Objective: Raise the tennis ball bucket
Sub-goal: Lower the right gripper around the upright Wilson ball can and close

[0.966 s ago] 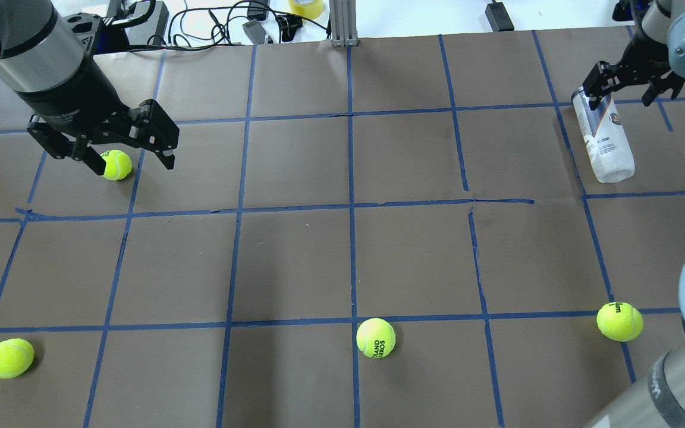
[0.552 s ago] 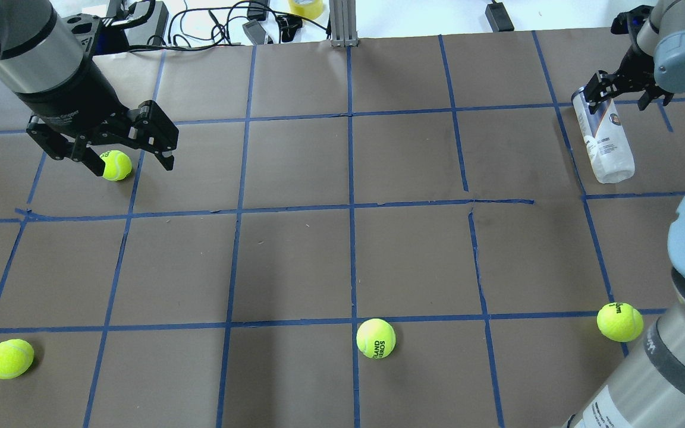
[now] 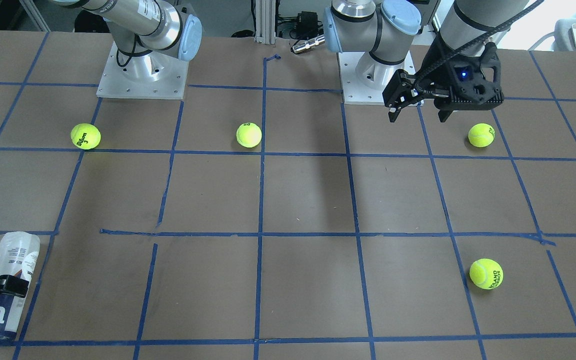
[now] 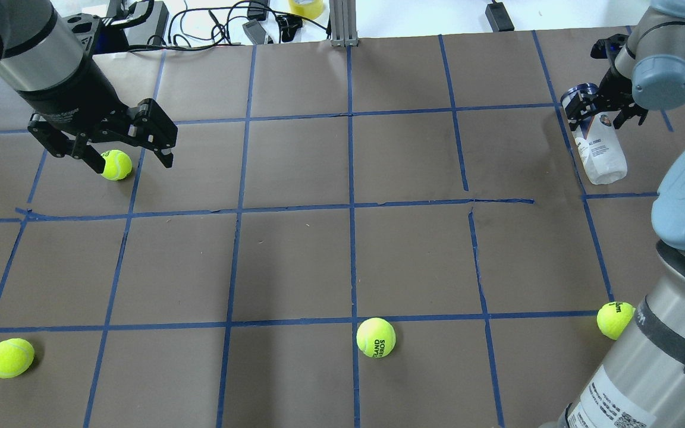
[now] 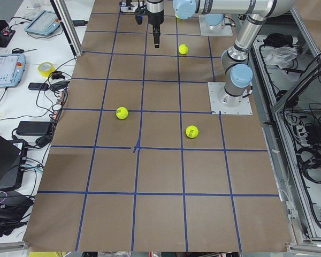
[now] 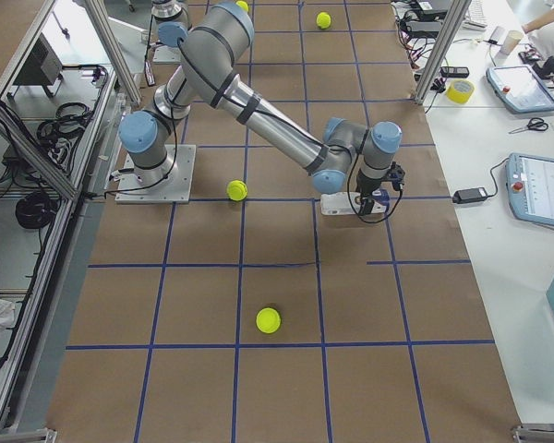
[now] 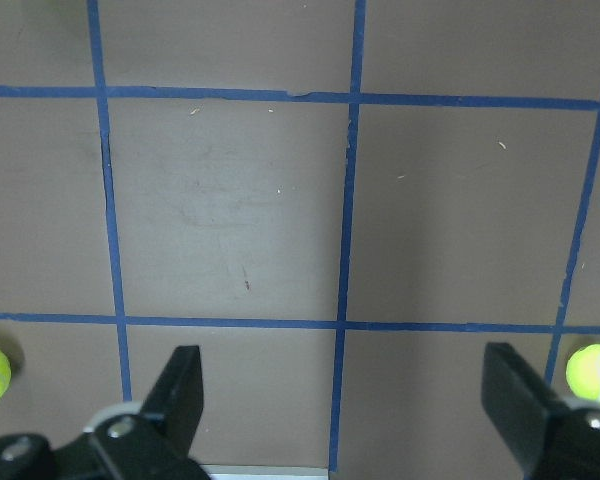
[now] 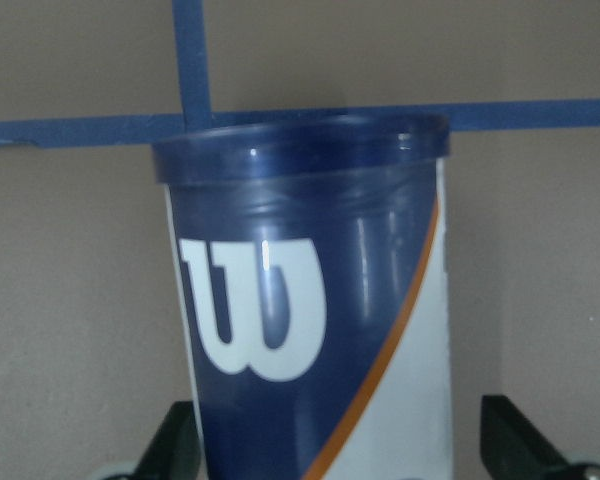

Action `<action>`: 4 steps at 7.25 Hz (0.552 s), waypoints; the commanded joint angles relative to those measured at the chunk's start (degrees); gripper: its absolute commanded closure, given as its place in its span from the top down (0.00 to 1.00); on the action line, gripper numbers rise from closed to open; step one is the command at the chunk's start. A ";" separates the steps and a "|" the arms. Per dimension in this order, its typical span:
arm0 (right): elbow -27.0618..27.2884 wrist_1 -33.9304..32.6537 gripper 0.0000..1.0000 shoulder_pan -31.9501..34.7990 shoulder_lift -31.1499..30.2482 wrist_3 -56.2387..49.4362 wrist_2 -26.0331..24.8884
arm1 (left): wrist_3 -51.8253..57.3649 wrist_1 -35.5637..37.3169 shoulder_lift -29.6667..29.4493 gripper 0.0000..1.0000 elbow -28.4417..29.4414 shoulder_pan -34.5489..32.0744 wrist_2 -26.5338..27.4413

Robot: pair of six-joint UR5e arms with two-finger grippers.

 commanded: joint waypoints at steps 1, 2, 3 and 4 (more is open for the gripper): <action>0.82 0.74 1.00 -0.07 0.64 0.06 0.07 | 0.20 0.00 -0.04 1.00 0.03 0.01 0.02; 0.92 0.74 1.00 -0.07 0.99 -0.02 0.08 | 0.21 -0.09 0.14 1.00 0.03 0.01 0.02; 0.92 0.92 1.00 -0.07 0.99 -0.02 0.08 | 0.21 -0.09 0.57 1.00 0.12 -0.17 -0.07; 0.92 0.92 1.00 -0.07 0.99 -0.28 0.08 | 0.21 0.00 0.93 1.00 0.21 -0.52 -0.24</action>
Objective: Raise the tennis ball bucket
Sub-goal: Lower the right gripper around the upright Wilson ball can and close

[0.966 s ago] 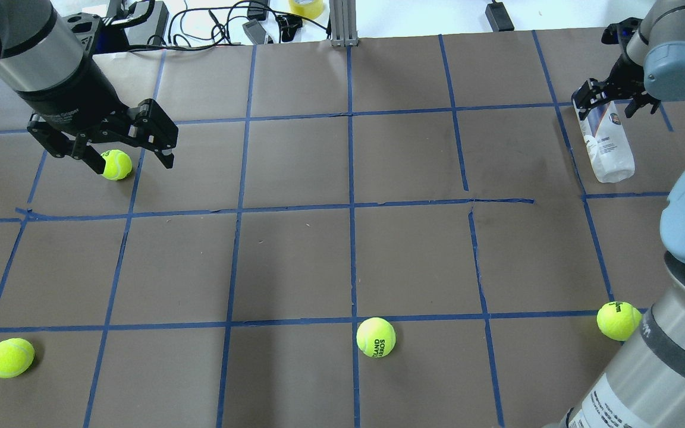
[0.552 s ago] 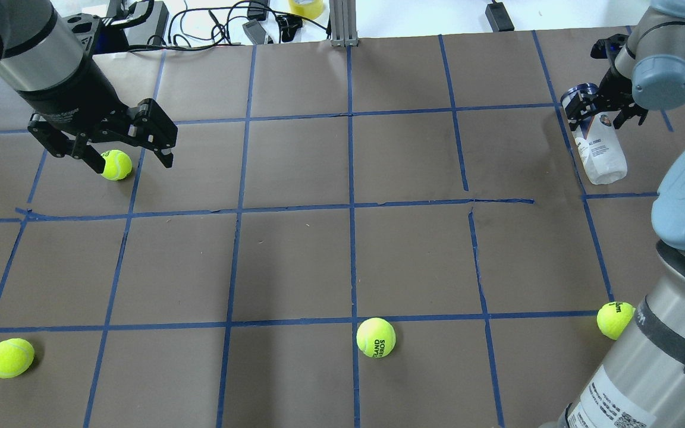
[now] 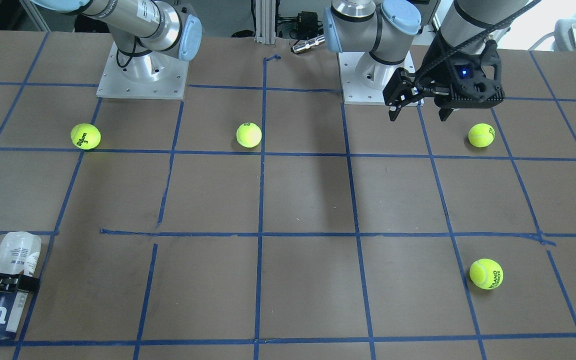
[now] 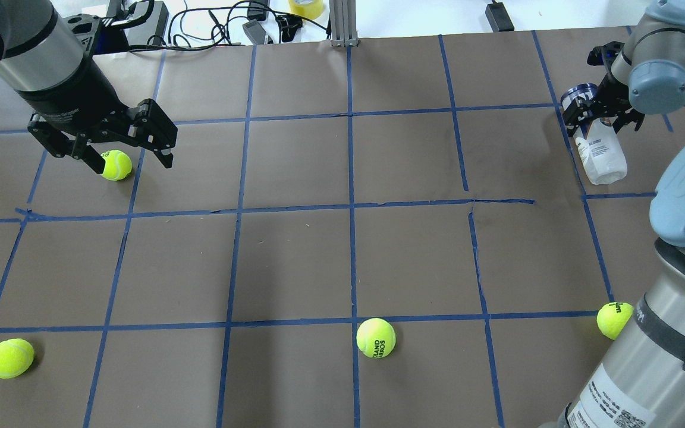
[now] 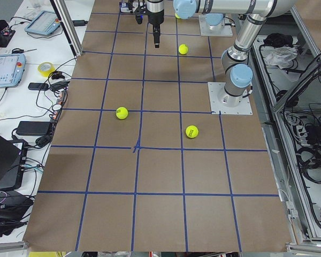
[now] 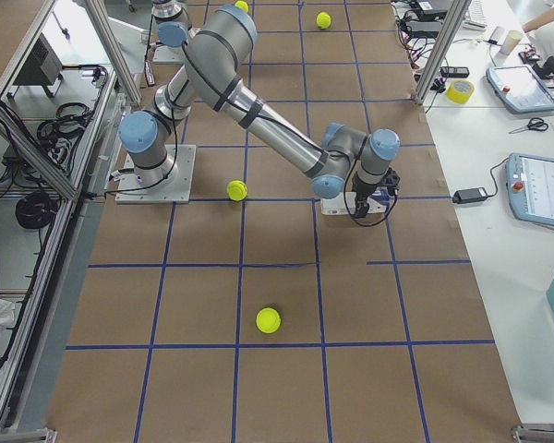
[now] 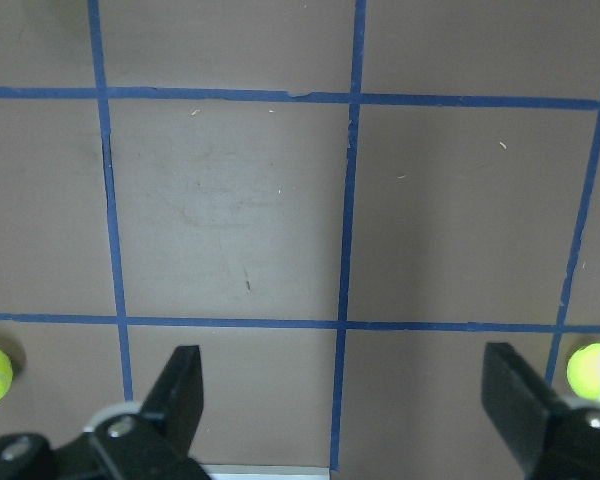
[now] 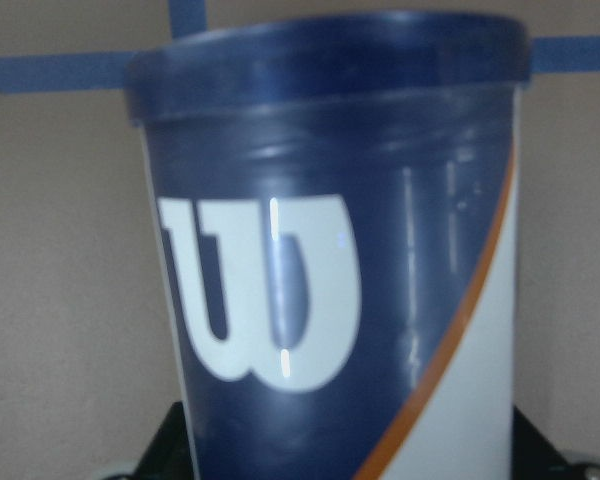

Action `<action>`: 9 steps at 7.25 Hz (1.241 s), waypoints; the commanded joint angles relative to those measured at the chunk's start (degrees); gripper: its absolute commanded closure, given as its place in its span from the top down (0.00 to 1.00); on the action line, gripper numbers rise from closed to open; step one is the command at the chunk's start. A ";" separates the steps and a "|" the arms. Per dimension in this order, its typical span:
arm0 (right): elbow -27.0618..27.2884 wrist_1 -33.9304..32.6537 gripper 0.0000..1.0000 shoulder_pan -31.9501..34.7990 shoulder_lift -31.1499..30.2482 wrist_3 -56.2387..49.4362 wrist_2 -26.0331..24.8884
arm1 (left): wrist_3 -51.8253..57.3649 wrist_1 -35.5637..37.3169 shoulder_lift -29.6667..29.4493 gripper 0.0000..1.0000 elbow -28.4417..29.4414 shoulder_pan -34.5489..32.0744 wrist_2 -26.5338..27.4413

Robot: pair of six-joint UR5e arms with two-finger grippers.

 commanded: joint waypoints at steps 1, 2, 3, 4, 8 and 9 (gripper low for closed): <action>0.05 0.08 0.98 0.00 0.07 -0.47 0.09 | 0.01 -0.11 1.13 1.00 0.18 -0.42 -0.08; 0.05 -0.09 0.86 0.00 0.07 -0.64 0.01 | 0.01 -0.72 1.58 1.00 0.35 -0.42 -0.08; 0.05 0.00 0.70 0.00 0.07 -1.08 -0.08 | 0.01 -0.82 1.75 1.00 0.09 -0.42 -0.08; 0.05 0.08 0.59 0.00 -0.28 -1.43 -0.17 | 0.01 -0.73 1.67 1.00 0.09 -0.42 0.01; -0.83 1.84 0.51 6.11 -5.81 -3.11 1.14 | -0.70 -1.43 2.28 1.00 -0.08 -0.51 -0.34; -0.83 1.93 0.52 11.46 -6.95 -3.02 1.15 | -0.78 -1.52 2.28 1.00 -0.09 -0.42 -0.26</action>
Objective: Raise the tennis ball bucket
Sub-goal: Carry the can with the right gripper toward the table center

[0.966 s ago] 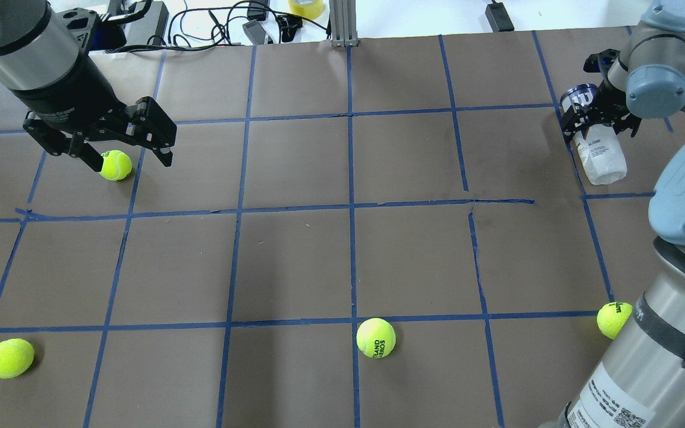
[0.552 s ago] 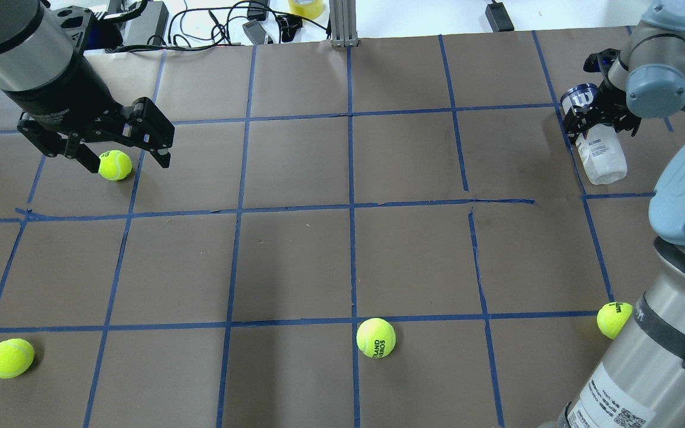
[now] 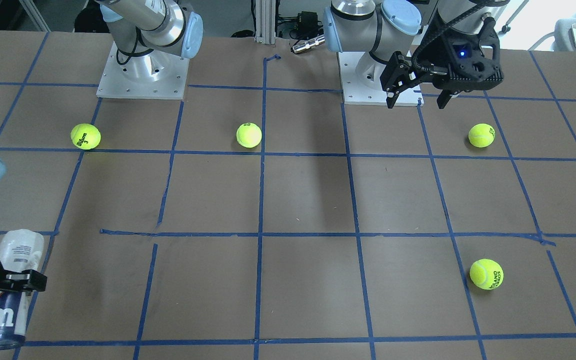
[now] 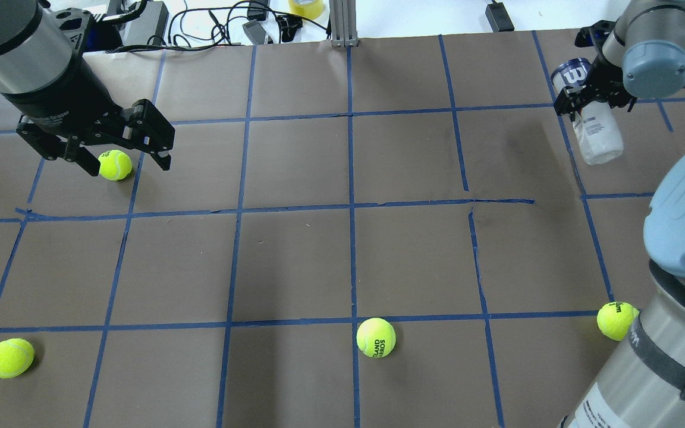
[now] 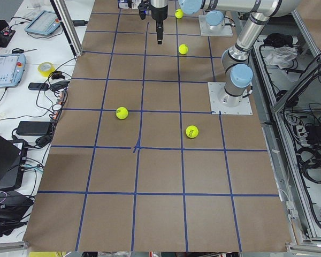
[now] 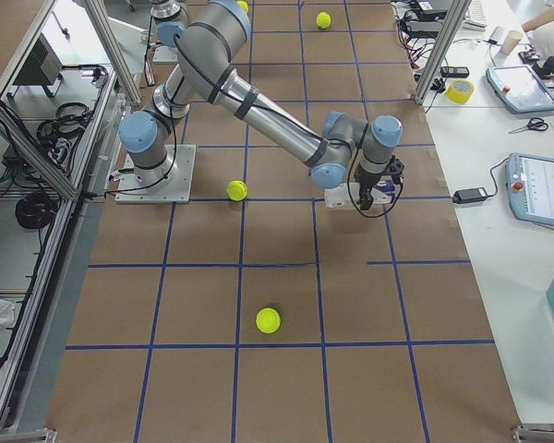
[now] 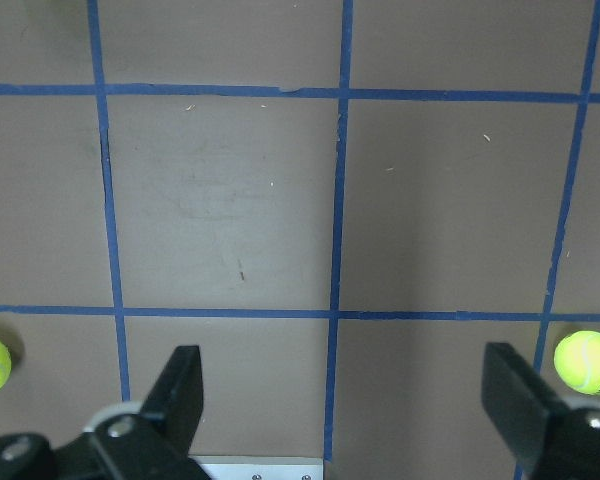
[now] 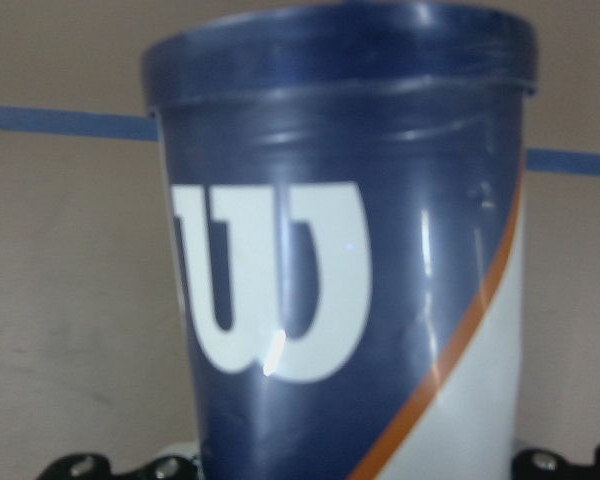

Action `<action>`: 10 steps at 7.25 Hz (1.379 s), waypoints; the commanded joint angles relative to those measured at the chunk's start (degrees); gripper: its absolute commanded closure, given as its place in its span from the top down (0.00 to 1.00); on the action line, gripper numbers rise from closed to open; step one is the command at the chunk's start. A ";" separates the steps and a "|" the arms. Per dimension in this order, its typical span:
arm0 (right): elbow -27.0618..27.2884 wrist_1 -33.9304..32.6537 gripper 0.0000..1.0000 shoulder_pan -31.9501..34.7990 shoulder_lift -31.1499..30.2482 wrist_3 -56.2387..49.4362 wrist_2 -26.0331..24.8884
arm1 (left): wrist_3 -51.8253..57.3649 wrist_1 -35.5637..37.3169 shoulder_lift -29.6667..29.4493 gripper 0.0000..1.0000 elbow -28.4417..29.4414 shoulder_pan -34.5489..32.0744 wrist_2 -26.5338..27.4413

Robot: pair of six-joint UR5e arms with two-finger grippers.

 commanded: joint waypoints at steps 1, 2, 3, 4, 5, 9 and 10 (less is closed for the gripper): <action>0.10 0.16 0.53 12.34 -2.23 -0.29 0.32 | -0.06 -0.14 0.07 1.00 -0.04 -0.03 -0.03; 0.44 0.16 0.53 18.24 -2.33 -0.64 0.41 | -0.14 -0.58 0.16 1.00 -0.04 0.06 -0.03; 0.88 0.16 0.55 23.25 -2.50 -1.69 0.41 | -0.06 -0.75 0.16 1.00 -0.04 0.06 -0.03; 1.06 -0.01 0.57 27.74 -2.59 -5.79 0.41 | -0.06 -0.76 0.16 1.00 0.05 0.06 0.23; 1.06 -0.88 0.56 30.74 -2.68 -13.14 0.33 | -0.06 -0.76 0.16 1.00 -0.04 0.06 0.32; 1.85 -7.81 0.55 39.37 -1.46 -38.40 1.11 | -0.06 -0.67 0.07 1.00 0.05 0.06 0.49; 2.72 -10.71 0.55 40.43 -0.49 -40.09 1.55 | -0.06 -0.75 0.07 1.00 0.05 0.06 0.49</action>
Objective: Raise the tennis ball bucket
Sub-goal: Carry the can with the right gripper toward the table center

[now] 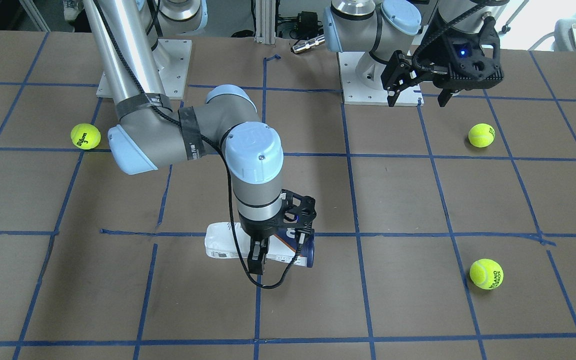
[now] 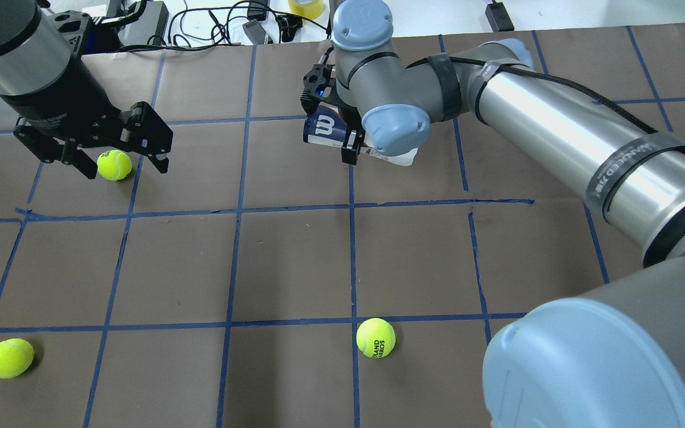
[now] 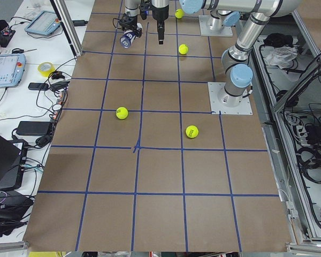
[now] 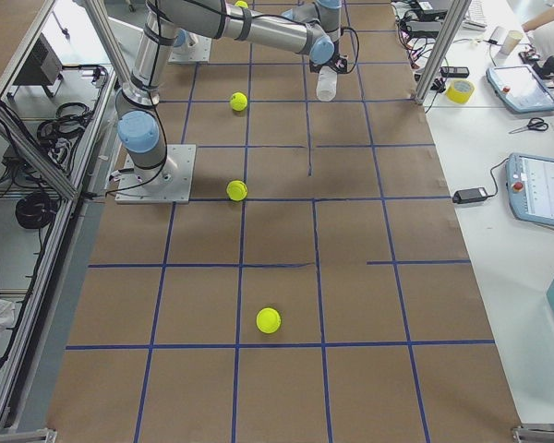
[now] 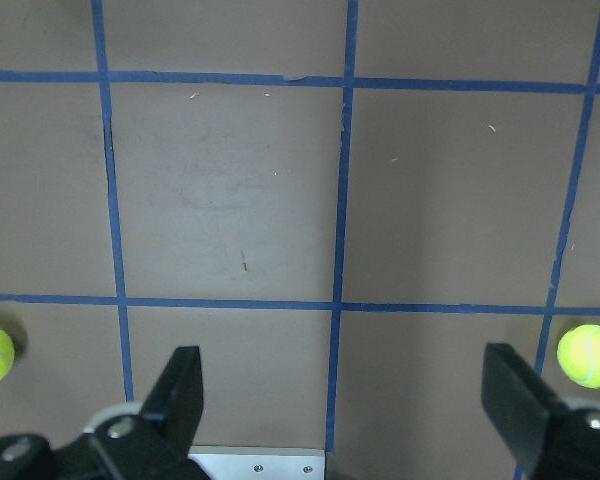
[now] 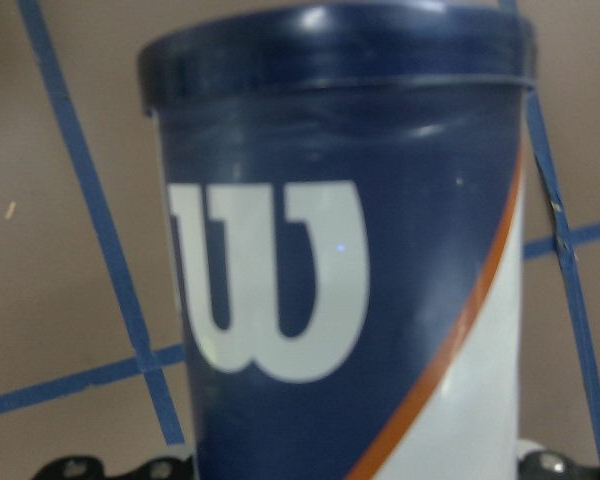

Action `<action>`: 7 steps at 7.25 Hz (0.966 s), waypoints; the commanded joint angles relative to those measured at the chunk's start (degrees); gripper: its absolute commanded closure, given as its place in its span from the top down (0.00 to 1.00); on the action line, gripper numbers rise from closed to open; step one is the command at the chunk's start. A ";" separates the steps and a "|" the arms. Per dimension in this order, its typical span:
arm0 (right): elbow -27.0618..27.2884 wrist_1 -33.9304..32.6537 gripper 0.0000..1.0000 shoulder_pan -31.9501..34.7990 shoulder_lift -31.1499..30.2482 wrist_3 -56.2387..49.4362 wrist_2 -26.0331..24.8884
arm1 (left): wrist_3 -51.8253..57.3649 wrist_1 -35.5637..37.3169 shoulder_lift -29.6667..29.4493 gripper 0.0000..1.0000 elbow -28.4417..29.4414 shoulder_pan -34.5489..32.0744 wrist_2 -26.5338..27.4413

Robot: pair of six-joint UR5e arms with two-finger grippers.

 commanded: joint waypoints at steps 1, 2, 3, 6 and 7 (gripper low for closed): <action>1.84 -5.63 0.55 4.01 2.11 -5.04 0.44 | 0.00 0.03 0.00 1.00 0.00 0.00 0.01; 2.55 -6.44 0.58 4.64 2.91 -4.71 0.35 | 0.00 0.03 -0.09 1.00 -0.08 0.00 0.01; 2.64 -7.14 0.58 4.64 3.78 -4.44 0.44 | 0.00 -0.06 -0.01 1.00 -0.08 0.00 0.01; 2.99 -8.73 0.87 4.73 6.07 -3.56 2.02 | 0.00 -0.06 -0.18 1.00 -0.08 0.00 0.01; 3.00 -8.65 1.00 4.73 6.25 -2.43 1.94 | 0.00 -0.06 -0.18 1.00 -0.08 0.00 0.01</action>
